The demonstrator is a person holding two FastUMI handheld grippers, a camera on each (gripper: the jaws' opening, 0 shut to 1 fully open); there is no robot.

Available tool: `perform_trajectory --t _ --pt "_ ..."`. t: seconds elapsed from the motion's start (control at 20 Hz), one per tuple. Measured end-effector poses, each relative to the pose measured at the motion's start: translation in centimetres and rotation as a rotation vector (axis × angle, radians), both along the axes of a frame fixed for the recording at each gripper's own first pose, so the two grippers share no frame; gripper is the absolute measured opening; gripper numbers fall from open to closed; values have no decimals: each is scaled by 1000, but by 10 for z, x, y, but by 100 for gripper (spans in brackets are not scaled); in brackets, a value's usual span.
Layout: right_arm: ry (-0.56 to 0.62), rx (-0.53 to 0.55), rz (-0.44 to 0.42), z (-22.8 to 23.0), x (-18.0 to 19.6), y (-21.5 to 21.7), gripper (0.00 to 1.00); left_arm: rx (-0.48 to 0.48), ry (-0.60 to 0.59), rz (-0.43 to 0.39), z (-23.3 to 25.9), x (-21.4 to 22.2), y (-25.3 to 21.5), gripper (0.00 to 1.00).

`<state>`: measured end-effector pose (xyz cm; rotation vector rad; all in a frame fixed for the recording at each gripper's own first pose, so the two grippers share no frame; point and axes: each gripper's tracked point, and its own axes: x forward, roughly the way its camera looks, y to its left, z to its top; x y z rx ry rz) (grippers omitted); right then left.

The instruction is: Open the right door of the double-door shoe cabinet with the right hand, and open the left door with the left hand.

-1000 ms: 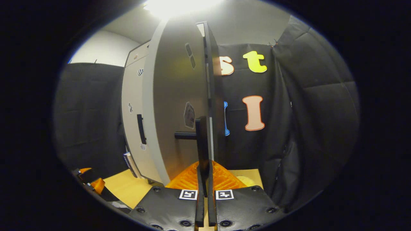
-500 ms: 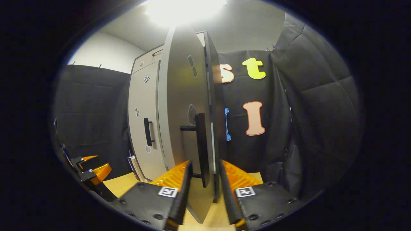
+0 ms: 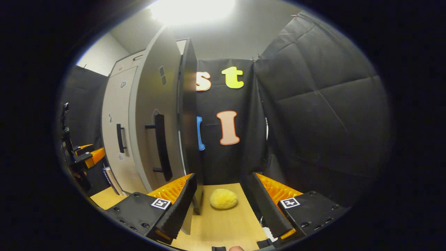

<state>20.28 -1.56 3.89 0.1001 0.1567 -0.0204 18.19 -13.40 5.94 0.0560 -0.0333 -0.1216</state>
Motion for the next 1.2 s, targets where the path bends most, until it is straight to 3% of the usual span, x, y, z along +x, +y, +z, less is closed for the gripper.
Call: perform_trajectory --t 0.1,0.15,0.4,0.5,0.55,0.6,0.85,0.9,1.0,1.1,1.2 --pt "18 8 -62 -5 -7 -9 93 -6 -7 -11 4 26 0 94" --pt "26 9 -90 -7 -10 -14 98 -12 -9 -18 5 38 -1 94" --pt "81 15 -197 -20 -27 -29 98 -62 19 -63 1 93 -7 93" --pt "97 11 -217 -24 -30 -31 98 -70 23 -74 0 109 -9 93" --pt "104 4 -226 -26 -34 -34 94 -78 30 -79 -2 115 -10 93" --pt "110 -3 -234 -27 -36 -36 98 -90 41 -86 -4 121 -12 93" --pt "115 0 -247 -31 -41 -39 98 -152 81 -83 -9 152 -4 92" --pt "119 -1 -251 -32 -42 -40 93 -152 84 -73 -9 156 -2 93" --pt "125 -3 -251 -35 -44 -42 93 -132 88 -61 -8 158 2 75" --pt "129 1 -243 -37 -43 -42 93 -114 93 -76 -9 158 -3 73" --pt "129 1 -234 -37 -43 -42 98 -95 100 -121 -7 155 -17 59"
